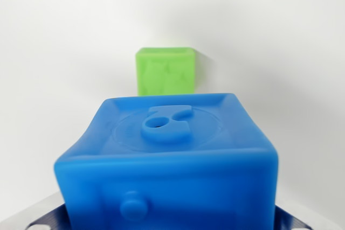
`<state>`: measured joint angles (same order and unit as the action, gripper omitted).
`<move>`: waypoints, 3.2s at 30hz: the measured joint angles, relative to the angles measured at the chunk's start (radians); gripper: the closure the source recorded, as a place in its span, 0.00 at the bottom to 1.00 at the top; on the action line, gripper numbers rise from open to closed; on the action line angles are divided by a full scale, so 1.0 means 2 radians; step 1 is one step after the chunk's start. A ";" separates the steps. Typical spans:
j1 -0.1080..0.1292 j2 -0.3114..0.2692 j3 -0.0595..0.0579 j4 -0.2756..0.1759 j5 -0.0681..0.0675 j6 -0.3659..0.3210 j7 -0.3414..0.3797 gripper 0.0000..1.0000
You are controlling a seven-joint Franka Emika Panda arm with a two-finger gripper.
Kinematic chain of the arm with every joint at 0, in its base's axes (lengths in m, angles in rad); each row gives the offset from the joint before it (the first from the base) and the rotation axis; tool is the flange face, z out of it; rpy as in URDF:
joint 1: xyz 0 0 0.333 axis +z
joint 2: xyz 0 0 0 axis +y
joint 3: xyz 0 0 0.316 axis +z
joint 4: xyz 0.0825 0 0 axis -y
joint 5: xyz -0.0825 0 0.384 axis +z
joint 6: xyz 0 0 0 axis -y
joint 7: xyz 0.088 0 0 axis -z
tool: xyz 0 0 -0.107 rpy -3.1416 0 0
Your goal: Stack cube
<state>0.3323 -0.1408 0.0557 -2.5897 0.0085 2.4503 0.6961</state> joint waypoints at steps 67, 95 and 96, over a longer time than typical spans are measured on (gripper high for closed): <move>0.009 0.187 -0.005 -0.008 -0.017 0.191 0.008 1.00; 0.011 0.192 -0.006 -0.007 -0.017 0.196 0.008 0.00; 0.011 0.192 -0.006 -0.007 -0.017 0.196 0.008 0.00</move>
<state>0.3540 0.2431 0.0427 -2.6040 -0.0263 2.8423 0.7129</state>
